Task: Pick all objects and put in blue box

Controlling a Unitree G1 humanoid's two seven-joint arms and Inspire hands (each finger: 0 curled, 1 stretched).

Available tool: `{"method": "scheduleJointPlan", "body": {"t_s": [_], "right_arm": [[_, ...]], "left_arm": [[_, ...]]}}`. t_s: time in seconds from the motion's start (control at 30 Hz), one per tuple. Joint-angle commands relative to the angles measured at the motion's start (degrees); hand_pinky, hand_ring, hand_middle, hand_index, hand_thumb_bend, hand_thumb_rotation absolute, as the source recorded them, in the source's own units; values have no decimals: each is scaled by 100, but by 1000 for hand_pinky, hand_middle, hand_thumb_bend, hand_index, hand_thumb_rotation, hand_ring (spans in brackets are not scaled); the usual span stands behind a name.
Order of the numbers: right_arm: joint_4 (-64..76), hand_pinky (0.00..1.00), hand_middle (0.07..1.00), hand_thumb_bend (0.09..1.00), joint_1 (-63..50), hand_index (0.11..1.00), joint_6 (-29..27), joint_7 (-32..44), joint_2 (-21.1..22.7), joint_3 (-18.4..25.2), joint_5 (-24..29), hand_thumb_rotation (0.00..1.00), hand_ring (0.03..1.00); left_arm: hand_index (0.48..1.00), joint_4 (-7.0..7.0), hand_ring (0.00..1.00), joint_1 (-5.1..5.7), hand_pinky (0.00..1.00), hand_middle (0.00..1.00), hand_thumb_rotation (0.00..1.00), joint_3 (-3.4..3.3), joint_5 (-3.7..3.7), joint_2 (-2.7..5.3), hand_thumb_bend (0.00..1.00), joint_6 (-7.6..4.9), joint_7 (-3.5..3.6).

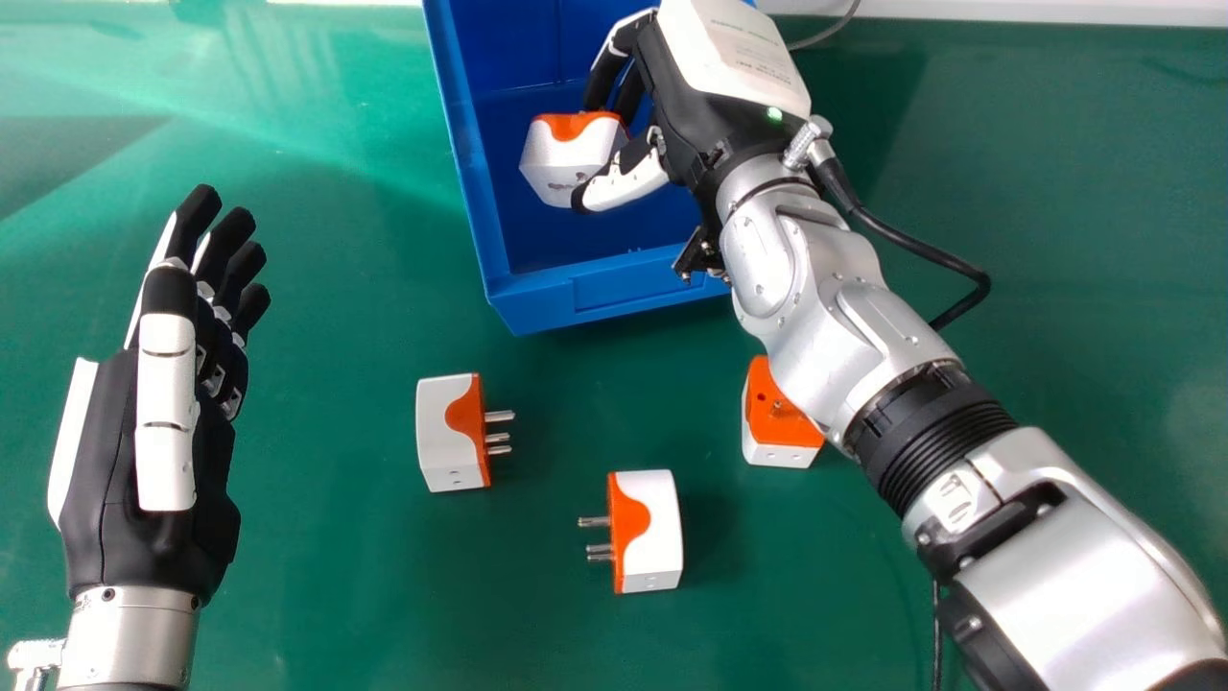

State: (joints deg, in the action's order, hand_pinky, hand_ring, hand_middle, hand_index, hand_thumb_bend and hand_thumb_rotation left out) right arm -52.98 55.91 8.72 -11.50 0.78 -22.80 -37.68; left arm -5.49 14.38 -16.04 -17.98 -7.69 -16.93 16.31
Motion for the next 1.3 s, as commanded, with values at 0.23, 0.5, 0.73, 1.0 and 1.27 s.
{"method": "scheduleJointPlan", "body": {"t_s": [0.23,0.5,0.73,1.0,1.27], "right_arm": [[-232,295,532,489,124,537,-26,-157,48,-22,69,0,437],[-299,293,506,487,88,559,-23,-181,62,-30,148,0,423],[-271,294,497,486,107,568,0,-75,16,126,358,0,422],[-241,310,493,492,182,567,149,253,-29,203,657,0,418],[-30,577,825,759,179,846,390,419,8,-48,491,156,730]], "left_arm": [[947,-128,955,9,968,950,959,6,-29,-6,611,-88,30],[948,-137,957,4,971,952,955,-12,-37,16,612,-39,-30],[945,-123,954,-4,967,949,945,-11,-37,-2,618,-69,7],[945,-114,955,-30,969,951,944,-3,7,-8,615,-71,-9],[940,-85,949,-78,959,948,945,5,-11,8,618,-65,-9]]}}
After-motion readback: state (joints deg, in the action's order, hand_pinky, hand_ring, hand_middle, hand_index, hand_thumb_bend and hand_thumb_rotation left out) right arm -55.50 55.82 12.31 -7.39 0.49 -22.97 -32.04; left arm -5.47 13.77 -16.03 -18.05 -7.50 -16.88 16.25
